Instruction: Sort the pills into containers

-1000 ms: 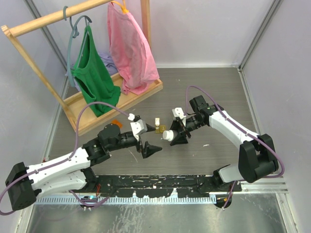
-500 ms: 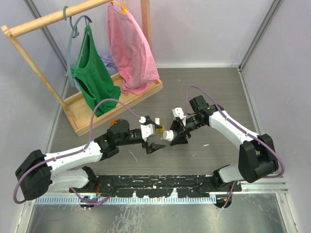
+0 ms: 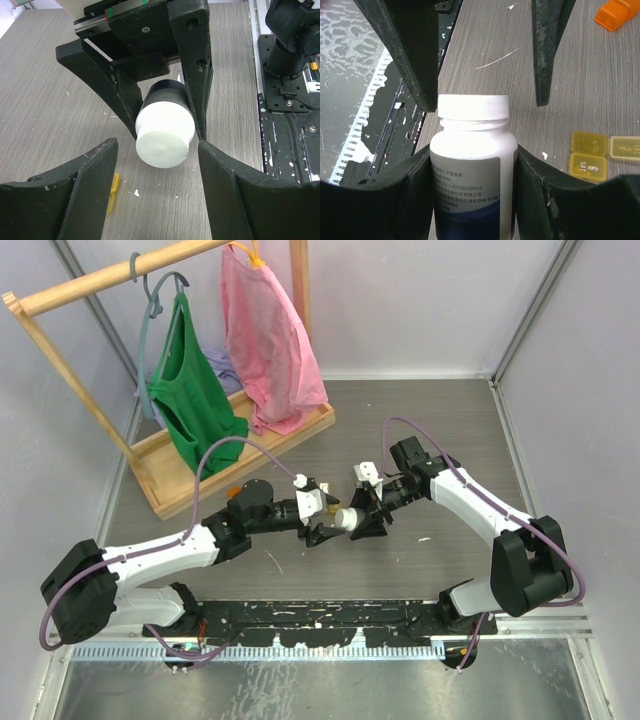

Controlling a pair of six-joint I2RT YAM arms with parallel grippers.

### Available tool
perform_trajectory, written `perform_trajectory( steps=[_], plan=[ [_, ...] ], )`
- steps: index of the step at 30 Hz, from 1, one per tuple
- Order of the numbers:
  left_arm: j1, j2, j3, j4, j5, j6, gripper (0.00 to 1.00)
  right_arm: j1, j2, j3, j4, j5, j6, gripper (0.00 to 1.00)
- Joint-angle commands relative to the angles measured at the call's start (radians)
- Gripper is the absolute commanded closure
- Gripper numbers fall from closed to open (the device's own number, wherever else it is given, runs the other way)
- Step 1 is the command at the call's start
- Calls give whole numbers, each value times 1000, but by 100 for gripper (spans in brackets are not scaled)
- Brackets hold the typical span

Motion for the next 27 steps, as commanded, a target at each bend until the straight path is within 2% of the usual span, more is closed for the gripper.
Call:
perform_trajectory(
  steps=[1, 7, 17, 23, 27],
  plan=[
    [3, 13, 51, 84, 21, -18, 35, -3, 1, 31, -1, -25, -22, 99],
    [3, 30, 58, 88, 31, -30, 43, -2, 0, 31, -2, -25, -22, 99],
    [3, 24, 58, 88, 37, -64, 63, -3, 0, 32, -3, -25, -24, 99],
    [3, 7, 71, 60, 33, -311, 78, -5, -1, 33, -3, -23, -24, 99],
    [-2, -16, 73, 11, -66, -562, 84, -5, 0, 34, -5, -24, -24, 99]
  ],
)
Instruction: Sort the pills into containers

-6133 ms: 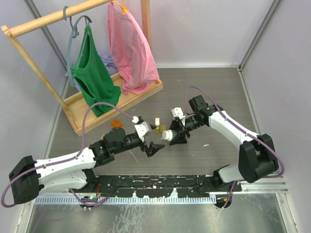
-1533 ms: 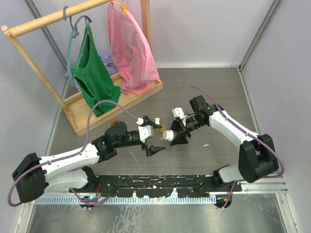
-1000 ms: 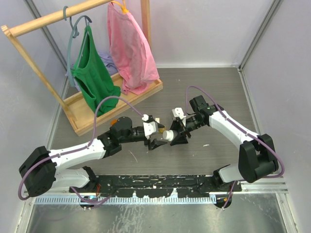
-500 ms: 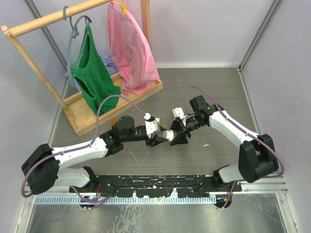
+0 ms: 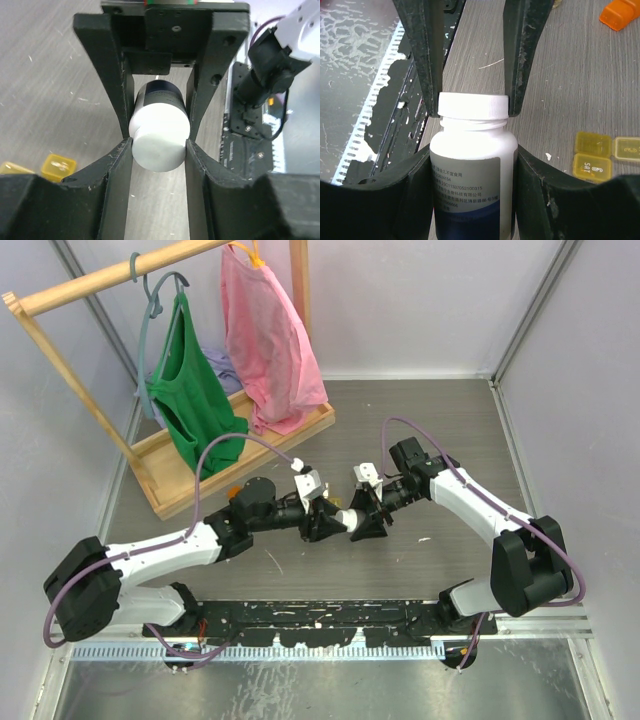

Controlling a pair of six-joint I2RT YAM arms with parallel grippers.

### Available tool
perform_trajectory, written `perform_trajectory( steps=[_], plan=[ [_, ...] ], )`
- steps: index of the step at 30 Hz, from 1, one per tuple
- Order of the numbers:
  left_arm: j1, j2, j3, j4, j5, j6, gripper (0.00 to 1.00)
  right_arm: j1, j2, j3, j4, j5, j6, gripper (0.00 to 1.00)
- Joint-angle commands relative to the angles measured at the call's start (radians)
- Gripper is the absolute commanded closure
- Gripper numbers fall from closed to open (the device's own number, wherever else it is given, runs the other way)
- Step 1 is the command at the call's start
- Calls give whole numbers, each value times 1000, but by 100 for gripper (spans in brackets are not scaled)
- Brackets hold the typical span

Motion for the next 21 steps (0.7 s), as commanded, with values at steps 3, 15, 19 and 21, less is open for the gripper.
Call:
perform_trajectory(
  steps=[3, 15, 19, 21],
  plan=[
    [-12, -56, 91, -94, -151, -459, 87, -4, 0, 34, 8, -22, -17, 99],
    [-31, -63, 116, -247, -406, -950, 95, -5, -1, 35, 8, -21, -17, 99],
    [-32, -84, 130, -331, -488, -1076, 100, -5, 0, 36, 7, -22, -16, 99],
    [-33, -97, 139, -371, -515, -1106, 100, -5, 0, 35, 6, -21, -16, 99]
  ],
)
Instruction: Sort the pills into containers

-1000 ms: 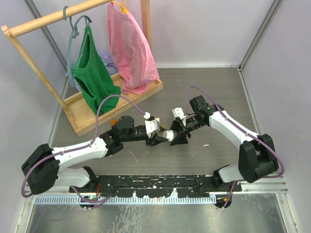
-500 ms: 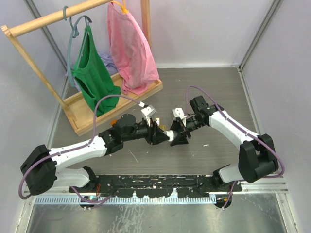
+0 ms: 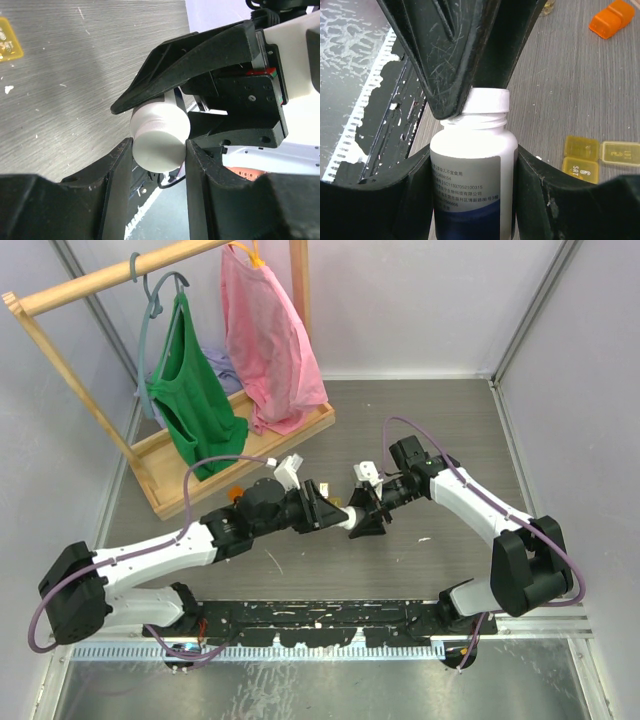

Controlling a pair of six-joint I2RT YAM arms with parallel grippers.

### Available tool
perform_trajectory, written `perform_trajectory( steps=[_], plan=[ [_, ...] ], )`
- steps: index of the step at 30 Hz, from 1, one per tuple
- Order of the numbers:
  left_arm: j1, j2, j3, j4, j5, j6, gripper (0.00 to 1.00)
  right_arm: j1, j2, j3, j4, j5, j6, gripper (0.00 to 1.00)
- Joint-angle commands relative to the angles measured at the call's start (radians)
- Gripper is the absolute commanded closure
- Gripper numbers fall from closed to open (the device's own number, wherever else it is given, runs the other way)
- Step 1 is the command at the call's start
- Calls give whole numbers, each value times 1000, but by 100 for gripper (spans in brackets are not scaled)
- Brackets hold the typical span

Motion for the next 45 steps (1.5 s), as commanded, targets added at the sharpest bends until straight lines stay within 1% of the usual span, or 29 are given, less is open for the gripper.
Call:
perform_trajectory(
  steps=[1, 3, 6, 8, 10, 14, 19, 21, 23, 25, 29, 32, 35, 39, 42, 44, 45],
  plan=[
    [12, -61, 61, -92, -157, -149, 100, -2, 0, 33, -18, -20, -9, 99],
    [11, -67, 67, -128, -172, -179, 100, -3, 0, 34, -17, -19, -9, 99],
    [11, -73, 60, -138, -173, -233, 99, -3, 2, 34, -17, -20, -10, 99],
    [12, -76, 53, -134, -166, -269, 97, -3, 3, 32, -17, -21, -11, 99],
    [11, -81, 53, -135, -162, -261, 95, -3, 3, 34, -17, -20, -11, 99],
    [12, -110, 46, -182, -207, -184, 93, -6, 2, 34, -19, -21, -11, 99],
    [12, -160, -19, -215, -296, -11, 88, -10, -1, 34, -19, -22, -11, 99],
    [17, -173, -61, -214, -322, 31, 82, -12, -1, 35, -18, -23, -10, 99],
    [37, -179, -97, -211, -307, 77, 76, -13, -1, 34, -19, -23, -10, 99],
    [52, -173, -113, -244, -308, 130, 72, -14, -1, 34, -18, -22, -11, 99],
    [59, -113, -59, -457, -419, 231, 68, -18, -3, 36, -20, -24, -11, 99],
    [60, -49, -29, -575, -510, 265, 67, -23, -4, 34, -20, -25, -11, 99],
    [63, 9, -17, -620, -576, 274, 62, -30, -4, 33, -20, -28, -10, 99],
    [82, 109, 8, -652, -597, 282, 57, -40, -7, 35, -22, -33, -10, 99],
    [87, 174, 43, -691, -628, 289, 46, -50, -10, 34, -23, -34, -9, 99],
    [88, 206, 68, -711, -648, 289, 32, -61, -13, 34, -23, -37, -9, 99],
    [87, 215, 75, -713, -650, 293, 29, -66, -14, 35, -21, -38, -4, 99]
  ],
)
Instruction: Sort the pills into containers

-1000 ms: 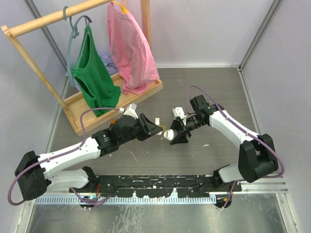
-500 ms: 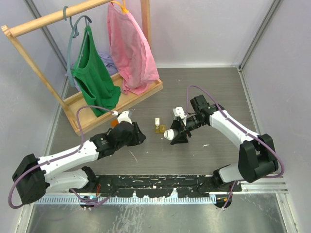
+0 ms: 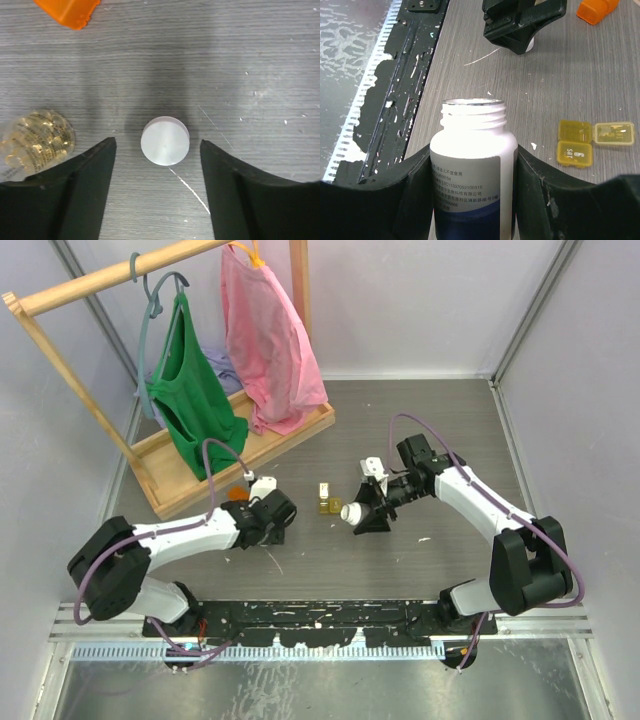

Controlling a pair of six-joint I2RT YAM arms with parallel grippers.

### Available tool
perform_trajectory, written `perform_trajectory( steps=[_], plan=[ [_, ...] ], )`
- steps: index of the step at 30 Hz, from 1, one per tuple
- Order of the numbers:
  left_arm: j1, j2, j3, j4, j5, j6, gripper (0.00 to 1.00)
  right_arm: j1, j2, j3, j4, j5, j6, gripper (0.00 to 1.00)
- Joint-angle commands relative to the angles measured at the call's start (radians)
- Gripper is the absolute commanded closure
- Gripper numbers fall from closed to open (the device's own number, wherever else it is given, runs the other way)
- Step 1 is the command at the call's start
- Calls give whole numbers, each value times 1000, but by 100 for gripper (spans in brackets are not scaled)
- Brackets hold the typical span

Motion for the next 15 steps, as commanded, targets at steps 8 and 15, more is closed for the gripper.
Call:
perform_trajectory(
  steps=[8, 15],
  plan=[
    [7, -99, 81, 16, 42, 78, 4, -151, -89, 38, 221, -108, 323, 99],
    [10, -381, 4, 247, 305, 173, 2, -424, -147, 220, 816, 232, 1241, 99]
  ],
)
